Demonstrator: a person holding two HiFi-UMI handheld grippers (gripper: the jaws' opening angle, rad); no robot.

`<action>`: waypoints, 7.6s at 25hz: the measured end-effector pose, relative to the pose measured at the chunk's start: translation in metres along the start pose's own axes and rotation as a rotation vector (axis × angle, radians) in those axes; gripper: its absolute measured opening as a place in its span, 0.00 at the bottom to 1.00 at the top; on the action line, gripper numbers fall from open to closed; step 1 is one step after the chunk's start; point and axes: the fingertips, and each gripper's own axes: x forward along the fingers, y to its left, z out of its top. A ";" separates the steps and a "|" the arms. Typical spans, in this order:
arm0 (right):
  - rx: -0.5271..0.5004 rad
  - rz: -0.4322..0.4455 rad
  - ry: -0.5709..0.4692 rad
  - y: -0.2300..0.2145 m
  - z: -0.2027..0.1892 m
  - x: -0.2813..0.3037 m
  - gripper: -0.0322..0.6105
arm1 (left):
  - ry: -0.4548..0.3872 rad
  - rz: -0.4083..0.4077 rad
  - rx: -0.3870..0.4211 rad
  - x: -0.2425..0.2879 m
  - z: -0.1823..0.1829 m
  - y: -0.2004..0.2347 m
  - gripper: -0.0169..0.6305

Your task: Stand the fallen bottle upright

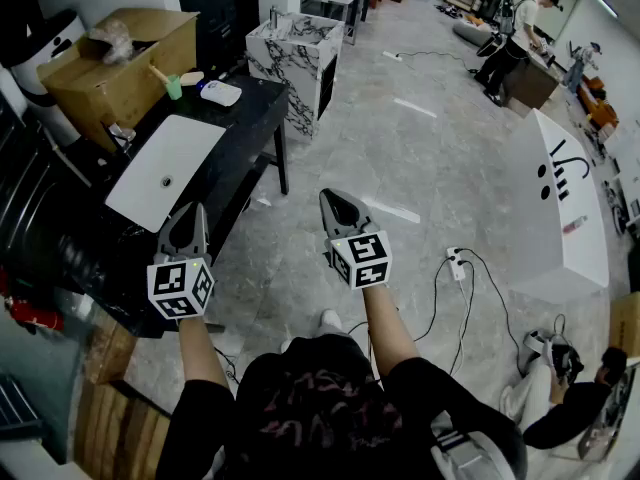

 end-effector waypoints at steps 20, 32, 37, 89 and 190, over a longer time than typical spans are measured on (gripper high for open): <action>-0.007 -0.026 0.005 0.007 -0.003 -0.002 0.07 | 0.008 -0.013 -0.025 -0.007 -0.010 0.008 0.05; 0.014 -0.047 -0.020 -0.019 0.004 0.037 0.07 | 0.027 -0.017 -0.042 0.039 -0.021 0.023 0.05; 0.018 -0.031 -0.009 -0.037 -0.005 0.072 0.07 | 0.043 -0.007 -0.046 0.073 -0.026 0.033 0.05; 0.053 0.190 0.110 -0.166 -0.016 0.441 0.07 | 0.154 0.191 -0.086 0.395 -0.041 0.170 0.05; 0.091 0.194 0.192 -0.192 -0.034 0.563 0.08 | 0.380 -0.001 0.846 0.584 -0.012 0.225 0.09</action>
